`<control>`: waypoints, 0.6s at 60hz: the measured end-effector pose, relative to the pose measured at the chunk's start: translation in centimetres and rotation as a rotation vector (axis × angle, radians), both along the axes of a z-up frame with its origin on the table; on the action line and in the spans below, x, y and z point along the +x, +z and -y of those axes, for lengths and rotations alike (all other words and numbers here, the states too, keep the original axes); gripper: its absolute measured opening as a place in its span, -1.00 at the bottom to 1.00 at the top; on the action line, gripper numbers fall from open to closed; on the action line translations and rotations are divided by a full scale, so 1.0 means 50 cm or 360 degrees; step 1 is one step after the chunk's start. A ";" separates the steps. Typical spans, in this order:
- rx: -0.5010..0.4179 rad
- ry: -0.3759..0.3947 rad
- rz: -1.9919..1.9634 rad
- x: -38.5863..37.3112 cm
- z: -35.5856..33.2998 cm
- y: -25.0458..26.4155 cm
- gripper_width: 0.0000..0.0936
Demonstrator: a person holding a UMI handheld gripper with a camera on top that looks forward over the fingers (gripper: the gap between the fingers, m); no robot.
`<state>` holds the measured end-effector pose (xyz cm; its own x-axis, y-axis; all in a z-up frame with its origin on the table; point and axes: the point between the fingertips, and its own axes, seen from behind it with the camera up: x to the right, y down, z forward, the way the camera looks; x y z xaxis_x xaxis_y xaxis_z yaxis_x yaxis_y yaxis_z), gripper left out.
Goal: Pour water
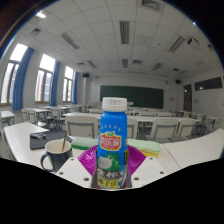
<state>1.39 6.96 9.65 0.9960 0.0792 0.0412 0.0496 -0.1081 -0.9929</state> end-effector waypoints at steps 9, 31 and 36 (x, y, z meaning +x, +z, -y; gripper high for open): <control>-0.0004 0.0030 -0.0033 0.013 0.001 -0.014 -0.18; -0.0089 0.0001 0.0135 0.038 0.047 -0.004 0.81; -0.0108 0.0033 0.0115 0.036 0.099 -0.001 0.83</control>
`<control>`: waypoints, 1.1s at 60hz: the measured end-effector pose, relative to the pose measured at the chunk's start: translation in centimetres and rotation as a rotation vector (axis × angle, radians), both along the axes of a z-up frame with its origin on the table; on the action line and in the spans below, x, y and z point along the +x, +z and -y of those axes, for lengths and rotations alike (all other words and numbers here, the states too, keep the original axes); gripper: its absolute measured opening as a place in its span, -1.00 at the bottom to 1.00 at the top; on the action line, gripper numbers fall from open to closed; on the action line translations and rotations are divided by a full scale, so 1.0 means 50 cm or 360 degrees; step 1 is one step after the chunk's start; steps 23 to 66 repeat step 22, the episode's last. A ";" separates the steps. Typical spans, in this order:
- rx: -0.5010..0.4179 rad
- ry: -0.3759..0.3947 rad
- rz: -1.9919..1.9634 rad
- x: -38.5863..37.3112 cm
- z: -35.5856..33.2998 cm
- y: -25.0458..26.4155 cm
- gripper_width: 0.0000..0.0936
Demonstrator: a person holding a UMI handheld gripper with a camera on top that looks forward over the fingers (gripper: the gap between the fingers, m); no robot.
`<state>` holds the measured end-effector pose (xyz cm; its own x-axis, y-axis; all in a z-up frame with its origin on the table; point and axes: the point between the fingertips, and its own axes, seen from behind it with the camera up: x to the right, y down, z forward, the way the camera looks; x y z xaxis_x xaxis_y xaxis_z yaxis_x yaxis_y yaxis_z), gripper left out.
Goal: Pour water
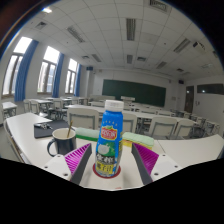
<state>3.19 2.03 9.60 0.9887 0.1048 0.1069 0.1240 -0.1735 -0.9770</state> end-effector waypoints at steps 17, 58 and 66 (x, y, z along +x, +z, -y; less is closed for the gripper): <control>0.0039 0.0035 -0.0146 -0.024 0.199 -0.014 0.82; 0.0049 0.0036 -0.0171 -0.040 0.218 -0.029 0.82; 0.0049 0.0036 -0.0171 -0.040 0.218 -0.029 0.82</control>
